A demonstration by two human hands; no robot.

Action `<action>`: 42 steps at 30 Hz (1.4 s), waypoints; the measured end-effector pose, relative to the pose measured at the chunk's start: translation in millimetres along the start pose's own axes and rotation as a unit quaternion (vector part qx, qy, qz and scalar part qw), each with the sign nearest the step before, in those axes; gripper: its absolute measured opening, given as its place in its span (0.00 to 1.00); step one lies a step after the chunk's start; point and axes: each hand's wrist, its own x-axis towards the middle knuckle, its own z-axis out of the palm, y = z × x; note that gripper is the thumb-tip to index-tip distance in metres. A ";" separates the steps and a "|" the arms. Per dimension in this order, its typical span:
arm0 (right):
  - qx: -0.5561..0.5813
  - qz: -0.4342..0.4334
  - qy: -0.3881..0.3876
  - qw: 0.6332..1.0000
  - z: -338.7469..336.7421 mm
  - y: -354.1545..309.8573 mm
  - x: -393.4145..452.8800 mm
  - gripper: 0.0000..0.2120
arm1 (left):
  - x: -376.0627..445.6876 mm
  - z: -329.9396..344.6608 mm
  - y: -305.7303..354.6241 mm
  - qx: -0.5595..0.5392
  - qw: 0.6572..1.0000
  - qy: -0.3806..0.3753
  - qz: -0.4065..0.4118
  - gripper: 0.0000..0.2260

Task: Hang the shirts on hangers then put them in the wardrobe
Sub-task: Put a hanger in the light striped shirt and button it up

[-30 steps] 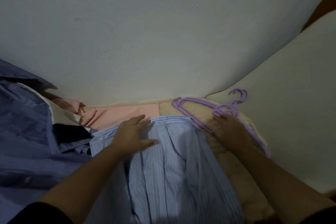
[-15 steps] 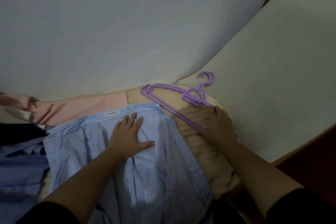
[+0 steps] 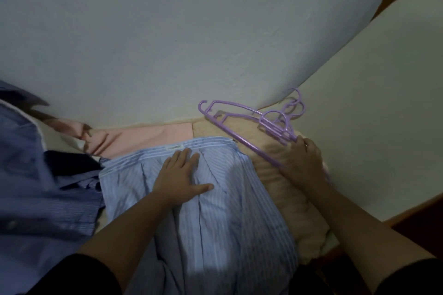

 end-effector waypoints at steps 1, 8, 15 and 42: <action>-0.001 -0.014 -0.009 1.000 -1.4 -4.7 -0.3 0.47 | -5.4 -5.2 -2.6 0.001 1.000 0.005 -0.008 0.62; -0.003 -0.143 -0.104 0.984 4.5 -44.1 -2.8 0.54 | -50.2 -37.3 -43.2 0.027 0.995 0.035 -0.093 0.63; -0.073 -0.215 -0.165 0.960 19.7 -68.7 1.4 0.51 | -82.2 -43.5 -74.9 -0.020 0.976 0.040 -0.211 0.45; -0.042 -0.254 -0.188 0.948 6.0 -141.7 -37.9 0.44 | -77.2 -69.5 -41.6 -0.291 0.928 0.172 -0.159 0.29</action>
